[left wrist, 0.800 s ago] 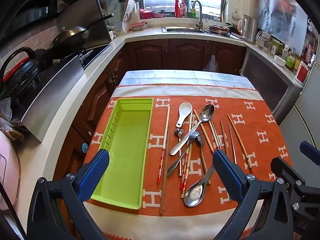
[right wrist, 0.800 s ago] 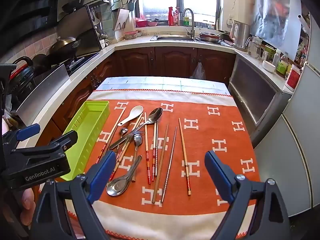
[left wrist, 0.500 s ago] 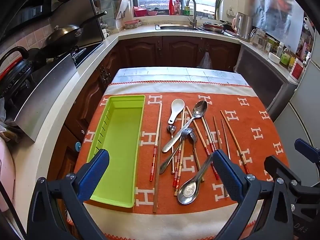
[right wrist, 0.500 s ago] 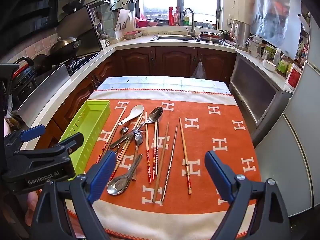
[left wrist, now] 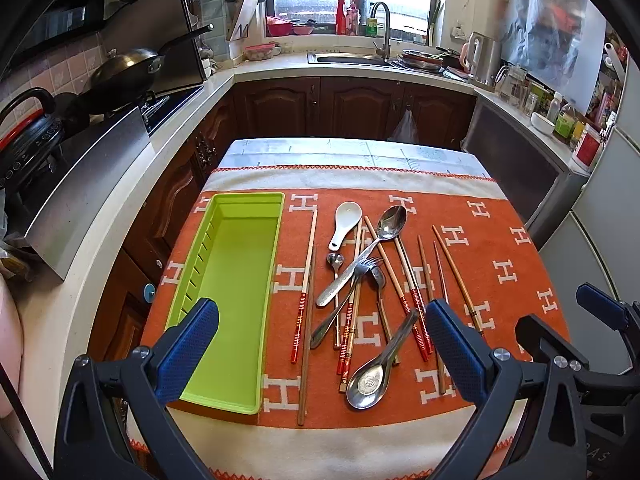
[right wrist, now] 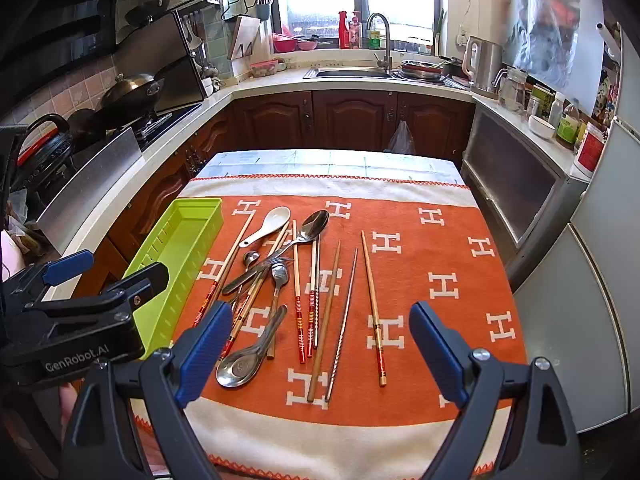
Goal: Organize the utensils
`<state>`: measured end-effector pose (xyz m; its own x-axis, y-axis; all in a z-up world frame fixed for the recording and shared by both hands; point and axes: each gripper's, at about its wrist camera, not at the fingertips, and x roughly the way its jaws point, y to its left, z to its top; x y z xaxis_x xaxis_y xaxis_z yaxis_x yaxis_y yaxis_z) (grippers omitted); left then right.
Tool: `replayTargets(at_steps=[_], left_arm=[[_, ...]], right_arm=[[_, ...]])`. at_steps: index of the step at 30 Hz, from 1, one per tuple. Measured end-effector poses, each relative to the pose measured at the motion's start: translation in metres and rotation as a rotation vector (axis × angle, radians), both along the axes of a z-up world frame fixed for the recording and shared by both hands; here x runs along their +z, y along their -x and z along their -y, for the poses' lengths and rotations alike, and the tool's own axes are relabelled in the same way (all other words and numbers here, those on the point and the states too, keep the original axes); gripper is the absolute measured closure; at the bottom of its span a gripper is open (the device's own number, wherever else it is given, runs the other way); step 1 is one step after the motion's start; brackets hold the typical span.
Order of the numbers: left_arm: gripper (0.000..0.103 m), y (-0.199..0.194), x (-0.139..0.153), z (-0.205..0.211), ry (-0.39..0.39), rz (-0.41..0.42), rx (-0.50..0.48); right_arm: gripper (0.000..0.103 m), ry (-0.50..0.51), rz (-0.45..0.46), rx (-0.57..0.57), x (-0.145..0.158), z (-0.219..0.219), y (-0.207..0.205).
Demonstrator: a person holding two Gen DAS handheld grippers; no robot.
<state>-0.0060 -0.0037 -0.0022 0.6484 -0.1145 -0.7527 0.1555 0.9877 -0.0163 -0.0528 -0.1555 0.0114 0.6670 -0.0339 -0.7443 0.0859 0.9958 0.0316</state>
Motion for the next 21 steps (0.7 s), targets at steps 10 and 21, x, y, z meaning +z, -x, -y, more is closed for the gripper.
replayTargets(at_steps=[10, 21], left_arm=[[0.001, 0.0021, 0.0020, 0.0030, -0.015, 0.000, -0.001], [0.001, 0.0022, 0.0022, 0.0071, -0.026, -0.004, -0.003]], right_arm=[[0.013, -0.006, 0.002, 0.002, 0.0001, 0.0009, 0.0005], [0.013, -0.010, 0.003, 0.002, 0.0002, 0.0009, 0.0008]])
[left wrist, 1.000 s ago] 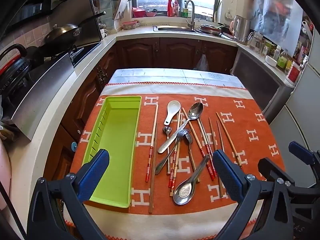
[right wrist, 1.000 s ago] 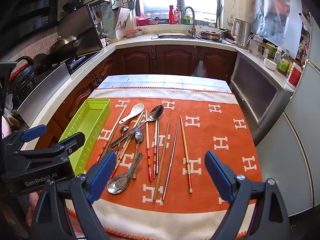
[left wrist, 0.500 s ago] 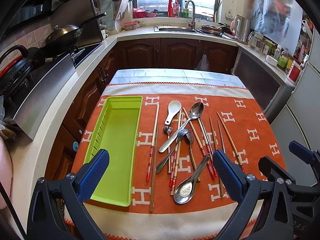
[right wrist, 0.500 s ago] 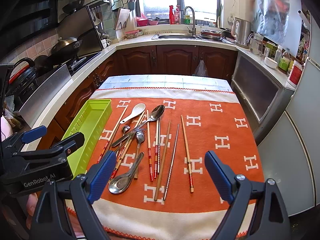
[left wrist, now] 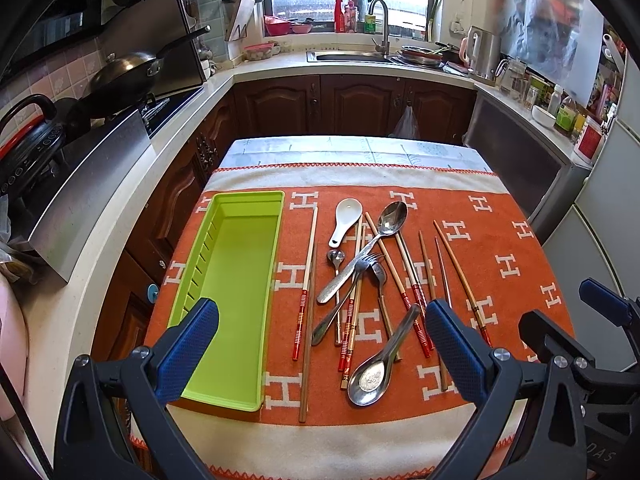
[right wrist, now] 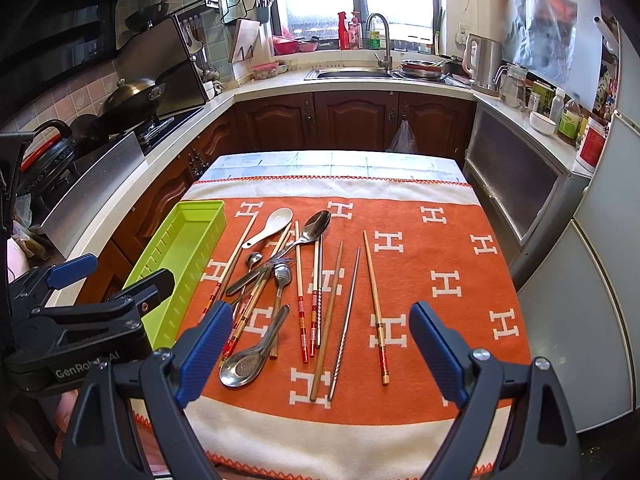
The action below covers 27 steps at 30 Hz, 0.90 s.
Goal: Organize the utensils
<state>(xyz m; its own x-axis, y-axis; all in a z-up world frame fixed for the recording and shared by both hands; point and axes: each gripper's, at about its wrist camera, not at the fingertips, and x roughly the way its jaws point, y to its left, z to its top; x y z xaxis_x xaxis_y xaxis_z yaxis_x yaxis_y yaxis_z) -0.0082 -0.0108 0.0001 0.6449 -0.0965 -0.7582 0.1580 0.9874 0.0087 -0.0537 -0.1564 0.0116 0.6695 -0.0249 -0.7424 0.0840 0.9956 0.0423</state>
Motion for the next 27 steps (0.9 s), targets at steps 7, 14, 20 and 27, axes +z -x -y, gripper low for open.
replayTargets(at_steps=[7, 14, 20, 27], left_arm=[[0.001, -0.0003, 0.0000, 0.0017, -0.004, -0.008, -0.003], [0.001, -0.0004, -0.0002, 0.0020, -0.005, -0.009, -0.003], [0.001, -0.0013, -0.0027, 0.0013, -0.004, -0.015, -0.005], [0.001, -0.0035, -0.0071, 0.0015, 0.002, -0.032, -0.008]], right_arm=[[0.013, -0.003, 0.001, 0.001, 0.0000, 0.0017, 0.0007], [0.013, -0.004, 0.001, 0.000, 0.0003, 0.0011, 0.0006], [0.013, -0.008, 0.000, 0.000, -0.0003, 0.0021, 0.0007], [0.014, -0.010, -0.002, 0.003, -0.0016, -0.0019, 0.0008]])
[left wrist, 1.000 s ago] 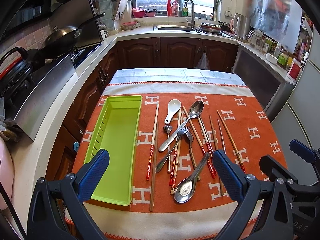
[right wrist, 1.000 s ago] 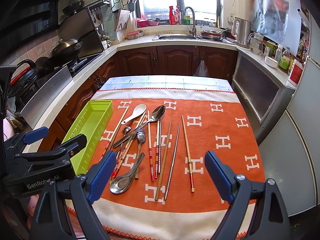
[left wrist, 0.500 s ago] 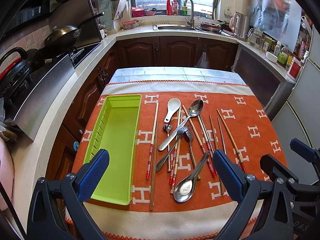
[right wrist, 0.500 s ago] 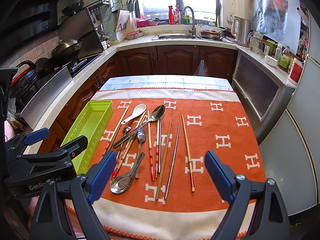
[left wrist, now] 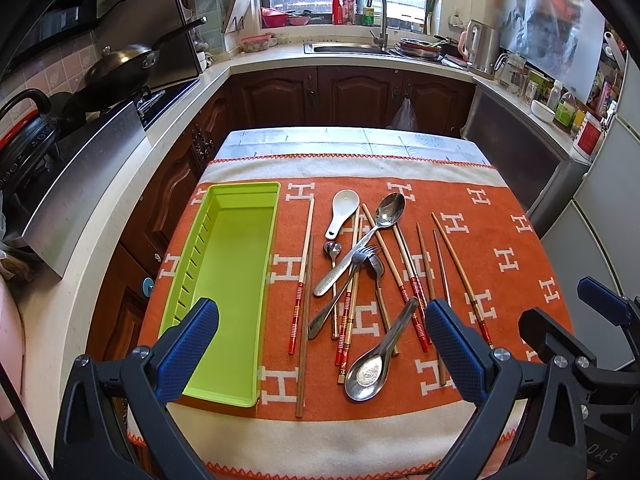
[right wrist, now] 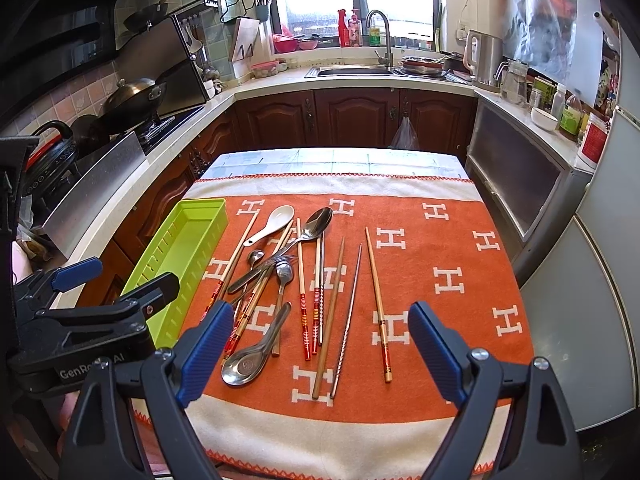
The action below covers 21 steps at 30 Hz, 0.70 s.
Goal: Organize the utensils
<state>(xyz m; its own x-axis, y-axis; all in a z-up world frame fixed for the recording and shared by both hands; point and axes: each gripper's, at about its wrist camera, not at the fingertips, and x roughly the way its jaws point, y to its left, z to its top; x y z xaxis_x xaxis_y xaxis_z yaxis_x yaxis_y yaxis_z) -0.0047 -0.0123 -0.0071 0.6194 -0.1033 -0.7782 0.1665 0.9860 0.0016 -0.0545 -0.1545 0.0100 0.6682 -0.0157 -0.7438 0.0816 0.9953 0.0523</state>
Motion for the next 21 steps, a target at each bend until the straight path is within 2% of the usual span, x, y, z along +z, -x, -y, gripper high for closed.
replayTargets(at_steps=[15, 21], left_arm=[[0.001, -0.0025, -0.0040, 0.0036, -0.001, -0.014, -0.007], [0.001, -0.0046, -0.0052, 0.0071, -0.027, -0.015, -0.009]], right_arm=[[0.014, -0.010, -0.005, 0.001, -0.0040, -0.0040, -0.0006], [0.014, -0.013, -0.008, 0.000, -0.0048, -0.0065, -0.0005]])
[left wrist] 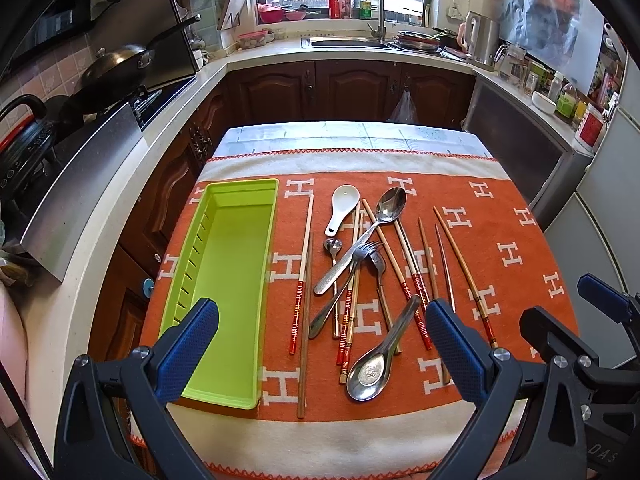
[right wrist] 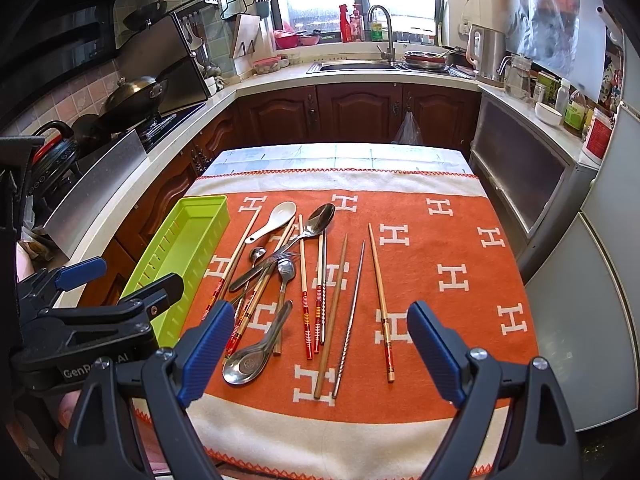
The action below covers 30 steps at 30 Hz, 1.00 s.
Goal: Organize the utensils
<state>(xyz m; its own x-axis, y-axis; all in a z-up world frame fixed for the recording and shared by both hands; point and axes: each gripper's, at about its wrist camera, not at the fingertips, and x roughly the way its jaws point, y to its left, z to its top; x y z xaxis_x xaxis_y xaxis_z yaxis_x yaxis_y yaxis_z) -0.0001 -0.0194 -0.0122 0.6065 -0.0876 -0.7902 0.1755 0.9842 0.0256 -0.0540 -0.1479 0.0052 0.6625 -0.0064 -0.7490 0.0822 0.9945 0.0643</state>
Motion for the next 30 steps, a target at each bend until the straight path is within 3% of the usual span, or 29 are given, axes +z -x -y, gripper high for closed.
replayTargets(at_steps=[10, 17, 22, 26, 28, 30], left_arm=[[0.001, -0.019, 0.005, -0.009, 0.055, 0.055, 0.013], [0.001, -0.052, -0.007, 0.003, 0.089, -0.072, -0.047], [0.001, -0.066, -0.026, 0.031, 0.077, -0.075, -0.118], [0.009, -0.081, -0.056, 0.055, 0.052, -0.122, -0.162], [0.011, -0.089, -0.074, 0.065, 0.053, -0.170, -0.172], [0.022, -0.095, -0.089, 0.071, 0.061, -0.214, -0.178]], right_arm=[[0.027, -0.046, -0.018, -0.068, -0.006, 0.016, -0.008], [0.040, -0.057, -0.031, -0.112, -0.013, 0.047, -0.025], [0.049, -0.055, -0.063, -0.102, -0.028, 0.073, -0.044], [0.053, -0.093, -0.118, -0.079, -0.056, 0.081, -0.061], [0.060, -0.108, -0.148, -0.059, -0.073, 0.083, -0.069], [0.065, -0.128, -0.178, -0.038, -0.090, 0.084, -0.075]])
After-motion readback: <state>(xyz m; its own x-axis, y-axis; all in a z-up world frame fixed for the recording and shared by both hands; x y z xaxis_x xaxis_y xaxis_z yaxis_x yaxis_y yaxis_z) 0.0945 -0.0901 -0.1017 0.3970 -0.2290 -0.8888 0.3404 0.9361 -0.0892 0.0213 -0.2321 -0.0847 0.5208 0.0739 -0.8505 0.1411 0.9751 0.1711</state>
